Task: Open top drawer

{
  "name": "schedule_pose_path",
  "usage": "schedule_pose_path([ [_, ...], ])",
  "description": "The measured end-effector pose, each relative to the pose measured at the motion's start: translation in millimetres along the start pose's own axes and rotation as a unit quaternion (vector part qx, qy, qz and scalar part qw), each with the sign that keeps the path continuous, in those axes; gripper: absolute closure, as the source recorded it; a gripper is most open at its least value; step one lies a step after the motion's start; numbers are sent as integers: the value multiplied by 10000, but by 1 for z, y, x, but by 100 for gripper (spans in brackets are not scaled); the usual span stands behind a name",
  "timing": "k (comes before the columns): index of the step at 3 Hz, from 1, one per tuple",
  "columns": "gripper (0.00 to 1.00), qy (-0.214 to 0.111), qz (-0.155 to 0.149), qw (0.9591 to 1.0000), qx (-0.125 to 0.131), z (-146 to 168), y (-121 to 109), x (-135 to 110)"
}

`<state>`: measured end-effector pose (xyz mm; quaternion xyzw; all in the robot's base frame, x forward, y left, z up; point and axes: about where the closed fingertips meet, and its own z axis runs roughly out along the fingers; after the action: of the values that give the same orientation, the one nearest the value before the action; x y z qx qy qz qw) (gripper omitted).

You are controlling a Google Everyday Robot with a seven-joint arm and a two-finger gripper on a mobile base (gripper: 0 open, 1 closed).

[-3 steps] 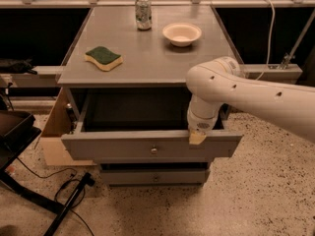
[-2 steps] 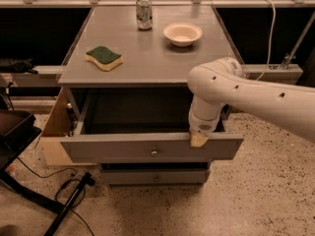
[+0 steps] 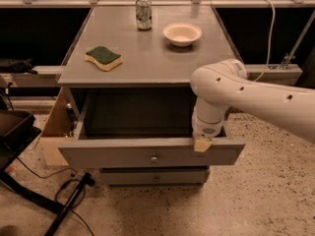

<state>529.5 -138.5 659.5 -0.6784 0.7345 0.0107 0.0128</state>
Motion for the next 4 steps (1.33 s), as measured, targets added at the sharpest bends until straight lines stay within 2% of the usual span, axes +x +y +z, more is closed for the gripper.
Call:
schedule_pose_path([
  [3,100,37,16,9988,-492,-7,46,24],
  [4,97,44,32,9979,-642,-8,60,31],
])
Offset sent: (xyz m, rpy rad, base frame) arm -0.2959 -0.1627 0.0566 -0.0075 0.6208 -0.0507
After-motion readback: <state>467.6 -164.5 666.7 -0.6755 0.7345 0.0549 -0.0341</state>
